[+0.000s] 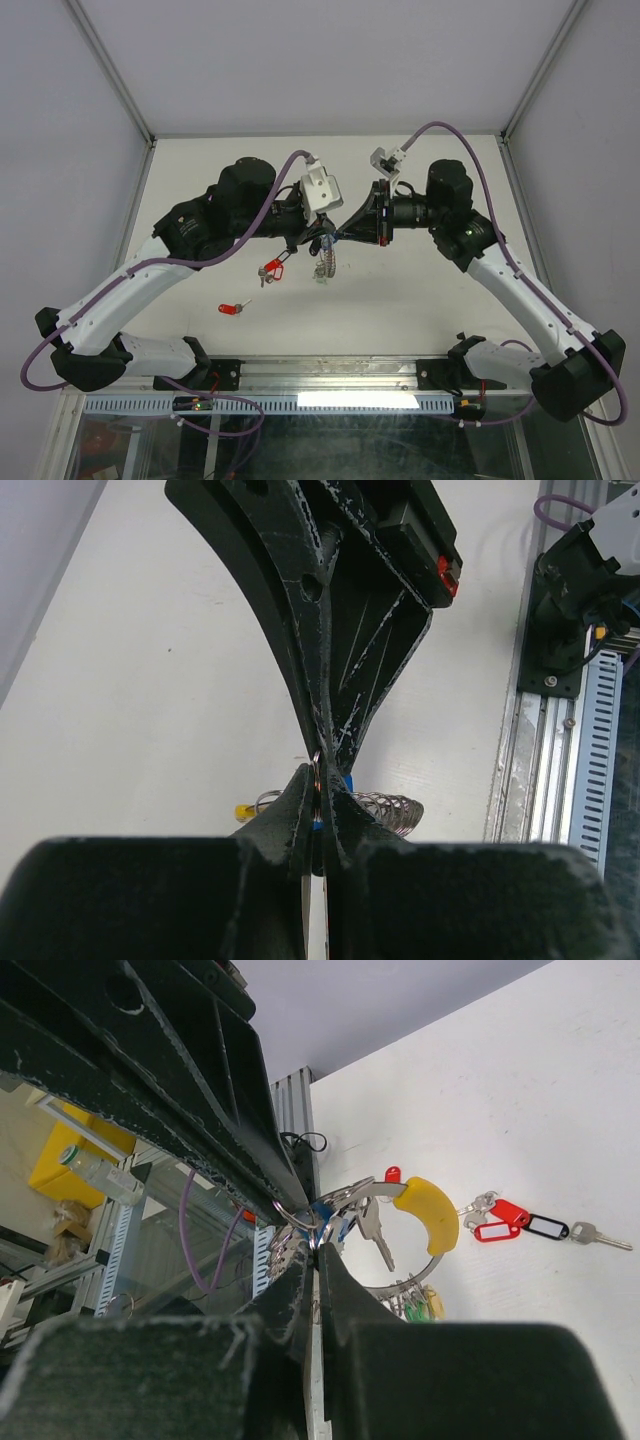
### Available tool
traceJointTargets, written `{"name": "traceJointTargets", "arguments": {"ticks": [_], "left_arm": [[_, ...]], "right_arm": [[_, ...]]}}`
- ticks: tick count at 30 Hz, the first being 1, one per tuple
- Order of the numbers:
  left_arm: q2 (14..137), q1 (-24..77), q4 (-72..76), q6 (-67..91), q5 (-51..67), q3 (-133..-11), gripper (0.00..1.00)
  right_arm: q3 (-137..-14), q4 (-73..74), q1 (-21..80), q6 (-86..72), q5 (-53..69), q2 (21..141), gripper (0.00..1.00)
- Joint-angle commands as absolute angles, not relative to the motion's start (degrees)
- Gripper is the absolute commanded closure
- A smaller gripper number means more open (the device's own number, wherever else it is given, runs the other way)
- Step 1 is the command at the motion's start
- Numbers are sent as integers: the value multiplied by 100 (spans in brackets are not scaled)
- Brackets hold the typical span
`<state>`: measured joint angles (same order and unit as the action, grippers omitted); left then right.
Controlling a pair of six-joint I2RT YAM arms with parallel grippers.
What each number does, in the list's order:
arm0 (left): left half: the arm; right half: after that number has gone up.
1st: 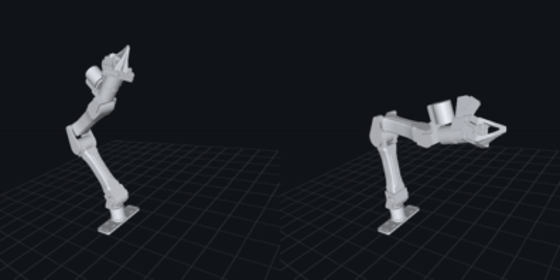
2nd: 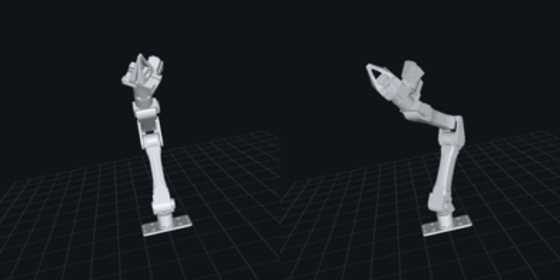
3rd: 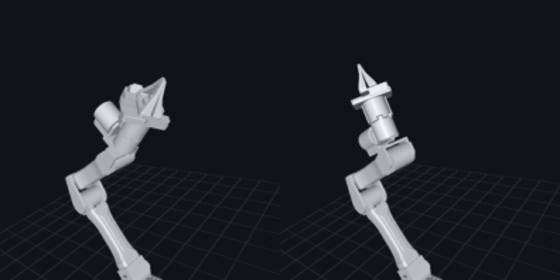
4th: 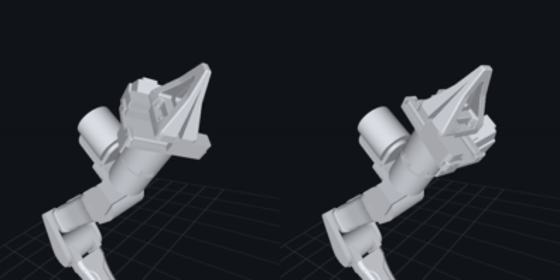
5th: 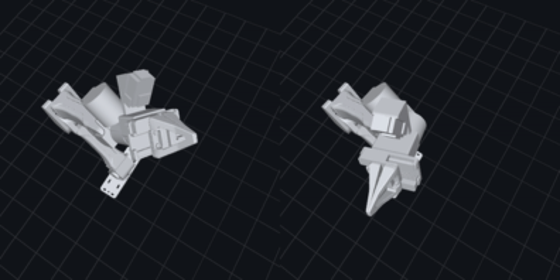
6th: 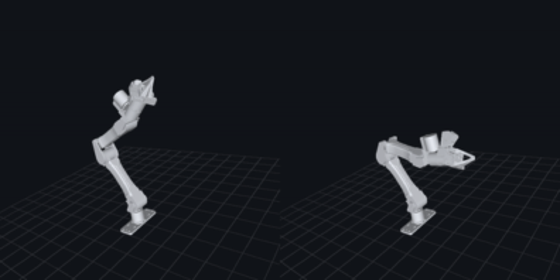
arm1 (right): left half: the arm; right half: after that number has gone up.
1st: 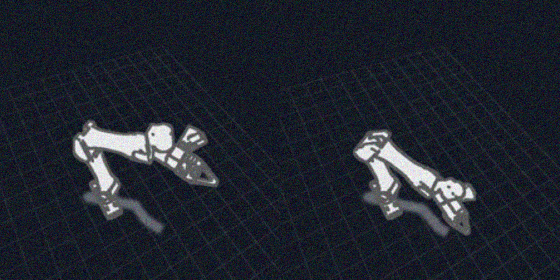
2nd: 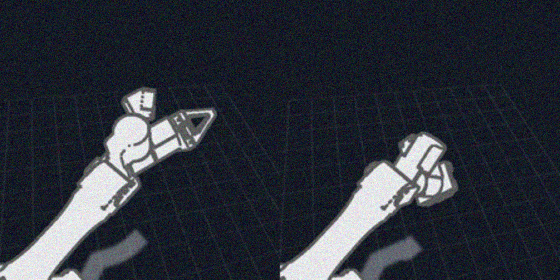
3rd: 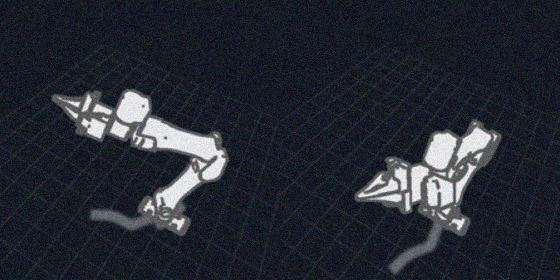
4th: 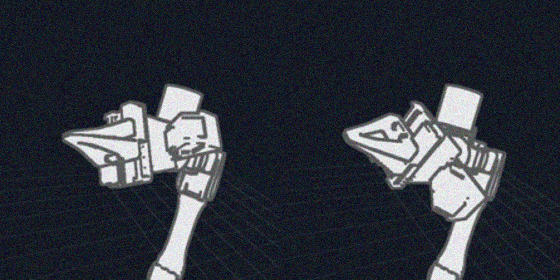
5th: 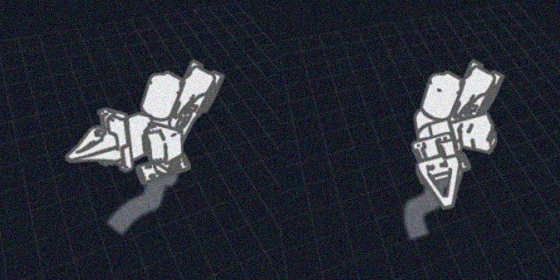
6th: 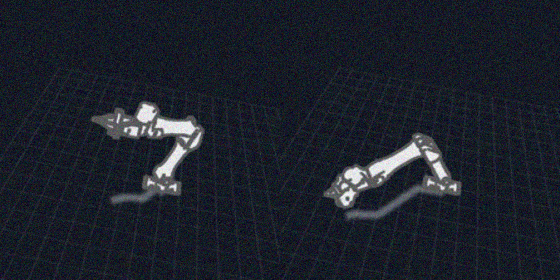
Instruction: Put the keys on the keyring
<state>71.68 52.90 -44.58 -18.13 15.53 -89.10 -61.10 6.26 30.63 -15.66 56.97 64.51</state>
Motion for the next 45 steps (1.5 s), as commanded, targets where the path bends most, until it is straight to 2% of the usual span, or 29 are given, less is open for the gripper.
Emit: {"name": "traceJointTargets", "arguments": {"ticks": [1, 26, 35, 45], "left_arm": [[6987, 5321, -3860, -1988, 1947, -8930, 100], [6201, 5318, -2714, -2710, 3040, -7766, 100], [5553, 5319, -1629, -3006, 3315, -6900, 100], [5462, 5322, -1043, -2799, 3594, -6566, 100]], "right_arm": [[-6422, 909, 3095, -1436, 5832, 6515, 100], [-6695, 1301, 3085, -1544, 6186, 6586, 100], [-6774, 1318, 3085, -1701, 6326, 6473, 100], [-6866, 1257, 3094, -1843, 6544, 6469, 100]]}}
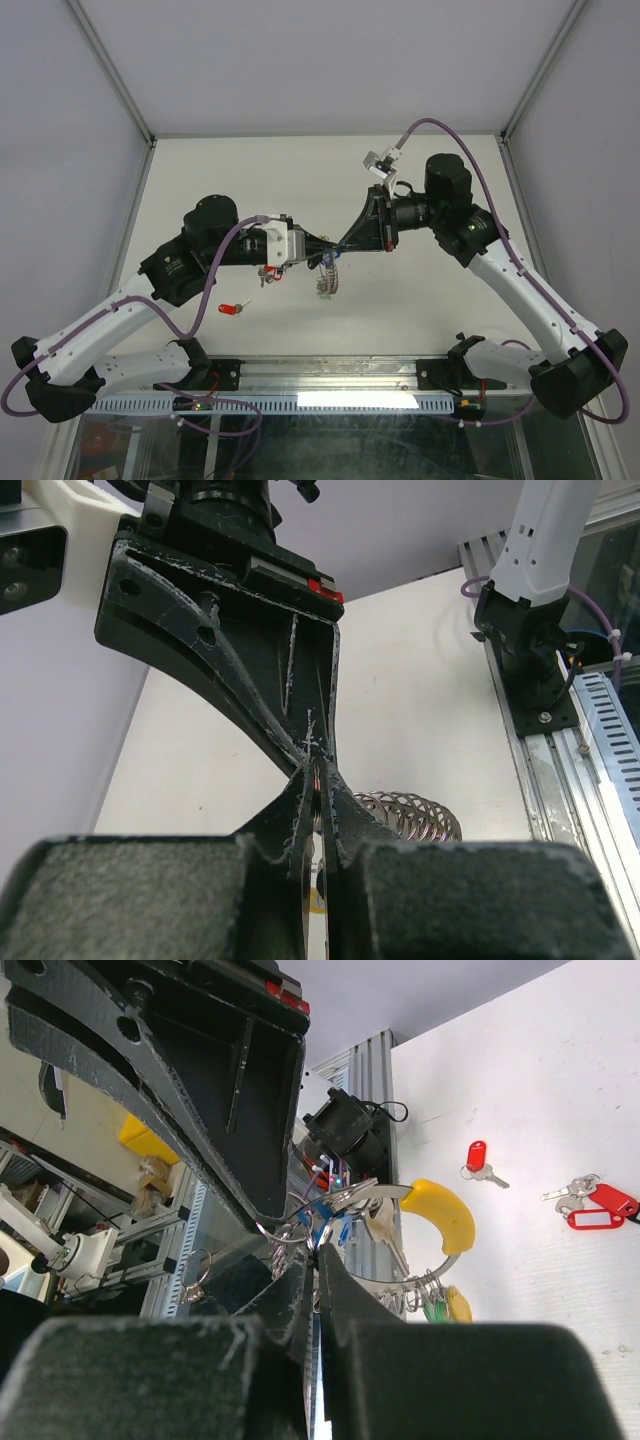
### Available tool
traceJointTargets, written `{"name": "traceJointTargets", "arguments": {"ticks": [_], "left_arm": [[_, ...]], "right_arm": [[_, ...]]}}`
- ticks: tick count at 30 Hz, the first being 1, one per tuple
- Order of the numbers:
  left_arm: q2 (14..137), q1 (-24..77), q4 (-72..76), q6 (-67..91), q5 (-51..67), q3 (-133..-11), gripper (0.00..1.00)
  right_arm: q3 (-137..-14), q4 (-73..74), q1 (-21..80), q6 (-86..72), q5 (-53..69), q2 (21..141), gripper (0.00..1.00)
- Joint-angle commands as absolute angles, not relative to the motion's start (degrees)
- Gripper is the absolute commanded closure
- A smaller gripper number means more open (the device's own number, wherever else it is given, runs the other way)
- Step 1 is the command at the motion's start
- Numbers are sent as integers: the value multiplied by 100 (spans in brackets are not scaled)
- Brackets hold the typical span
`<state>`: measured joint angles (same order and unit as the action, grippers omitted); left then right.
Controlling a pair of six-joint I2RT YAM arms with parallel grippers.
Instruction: Put the keys on the keyring
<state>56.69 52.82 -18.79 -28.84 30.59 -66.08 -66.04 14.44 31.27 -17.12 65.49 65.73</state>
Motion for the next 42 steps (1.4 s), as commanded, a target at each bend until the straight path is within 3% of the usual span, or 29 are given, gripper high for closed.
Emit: {"name": "traceJointTargets", "arguments": {"ticks": [1, 15, 31, 42], "left_arm": [[5454, 5318, -989, -2787, 3601, -6547, 100], [5493, 5319, -909, -2745, 3871, -6539, 100], [5421, 5320, -427, -2619, 3917, -6345, 100], [5209, 5317, 414, -2182, 3589, -5998, 100]], "right_arm": [[-6864, 1257, 3095, -1850, 6558, 6464, 100], [-6894, 1171, 3094, -1881, 6444, 6404, 100], [-6552, 27, 3120, -2693, 7264, 6378, 100], [-6717, 855, 3125, -1586, 6881, 6077, 82]]}}
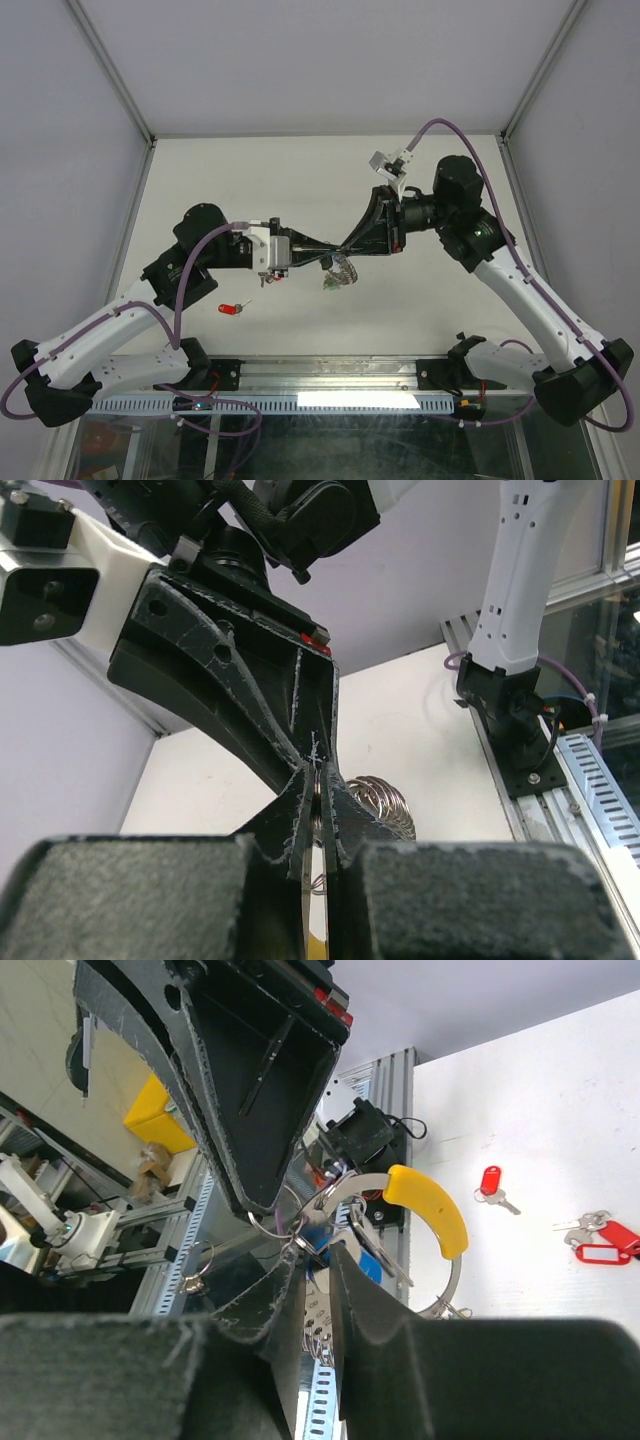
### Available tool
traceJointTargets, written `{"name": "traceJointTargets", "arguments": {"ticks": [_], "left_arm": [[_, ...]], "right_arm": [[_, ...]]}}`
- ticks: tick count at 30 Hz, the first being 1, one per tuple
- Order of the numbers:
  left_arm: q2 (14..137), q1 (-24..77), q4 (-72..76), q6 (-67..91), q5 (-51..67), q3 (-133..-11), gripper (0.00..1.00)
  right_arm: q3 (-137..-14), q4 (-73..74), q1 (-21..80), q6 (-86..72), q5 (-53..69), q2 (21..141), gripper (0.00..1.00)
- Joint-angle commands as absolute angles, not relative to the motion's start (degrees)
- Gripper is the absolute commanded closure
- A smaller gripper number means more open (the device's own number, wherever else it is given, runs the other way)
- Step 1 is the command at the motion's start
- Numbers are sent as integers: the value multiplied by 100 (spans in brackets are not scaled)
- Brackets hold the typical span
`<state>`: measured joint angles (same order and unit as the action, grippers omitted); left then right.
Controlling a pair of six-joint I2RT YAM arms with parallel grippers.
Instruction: Put the keys on the keyring
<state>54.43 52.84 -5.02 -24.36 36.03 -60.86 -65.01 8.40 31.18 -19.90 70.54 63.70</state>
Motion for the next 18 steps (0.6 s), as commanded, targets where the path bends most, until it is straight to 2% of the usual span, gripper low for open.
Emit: {"name": "traceJointTargets", "arguments": {"ticks": [1, 12, 18], "left_arm": [[5191, 5317, 481, -2139, 3580, -5939, 100], [5134, 5317, 940, -1875, 3551, -5705, 100], [5166, 5320, 1263, -1704, 3586, -5610, 100]], "right_arm": [[-6715, 864, 3121, -1511, 6841, 6022, 80], [-6287, 900, 3127, -196, 5665, 5151, 65], [-5268, -652, 3160, -72, 5249, 4484, 64]]}}
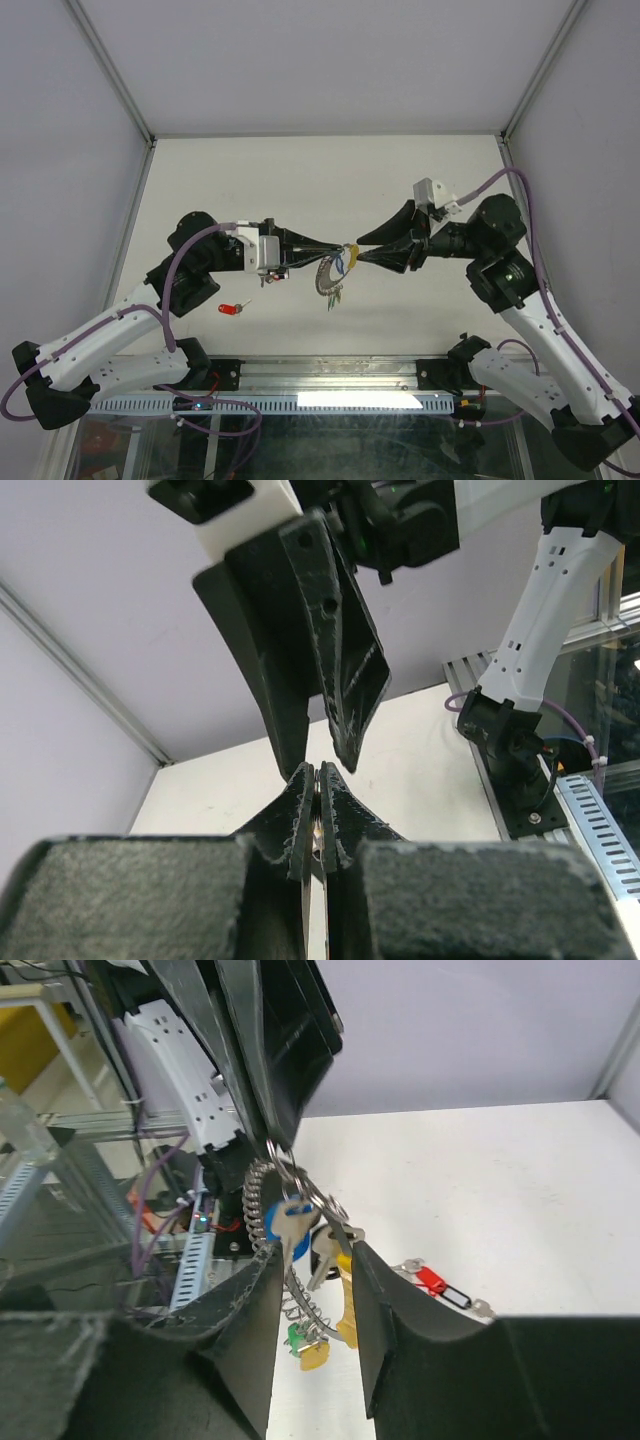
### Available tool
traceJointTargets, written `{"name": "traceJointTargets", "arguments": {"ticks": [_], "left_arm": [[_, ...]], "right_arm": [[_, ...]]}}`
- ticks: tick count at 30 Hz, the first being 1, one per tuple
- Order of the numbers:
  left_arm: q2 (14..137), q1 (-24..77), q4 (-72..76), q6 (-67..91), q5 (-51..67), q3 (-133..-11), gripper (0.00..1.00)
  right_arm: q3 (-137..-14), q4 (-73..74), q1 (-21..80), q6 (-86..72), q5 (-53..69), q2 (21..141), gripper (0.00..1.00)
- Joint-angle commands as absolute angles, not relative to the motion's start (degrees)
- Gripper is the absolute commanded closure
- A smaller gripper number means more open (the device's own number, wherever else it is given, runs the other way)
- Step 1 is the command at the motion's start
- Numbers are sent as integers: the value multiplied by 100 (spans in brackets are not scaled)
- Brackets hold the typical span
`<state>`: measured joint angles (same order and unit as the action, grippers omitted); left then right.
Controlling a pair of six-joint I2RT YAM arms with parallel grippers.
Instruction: Put the keys on the keyring
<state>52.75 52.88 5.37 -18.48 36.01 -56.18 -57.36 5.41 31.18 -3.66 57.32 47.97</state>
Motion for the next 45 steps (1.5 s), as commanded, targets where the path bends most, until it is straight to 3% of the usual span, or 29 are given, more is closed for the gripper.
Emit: {"name": "traceJointTargets", "arguments": {"ticks": [1, 10, 35, 45], "left_arm": [[5168, 5319, 1280, -1685, 3586, -5596, 100], [5212, 5318, 1494, -1544, 3386, -5556, 100], [5229, 5322, 1525, -1523, 3321, -5541, 100], [5237, 5318, 1625, -1473, 3331, -5497, 100]], "right_arm": [[-5135, -897, 3194, -47, 5200, 4394, 64], [-4935, -1068, 3692, 388, 4495, 4348, 70], [-4769, -1413, 4200, 63, 4465, 4576, 61], [-4756, -1648, 4280, -97, 4410, 4776, 65]]}}
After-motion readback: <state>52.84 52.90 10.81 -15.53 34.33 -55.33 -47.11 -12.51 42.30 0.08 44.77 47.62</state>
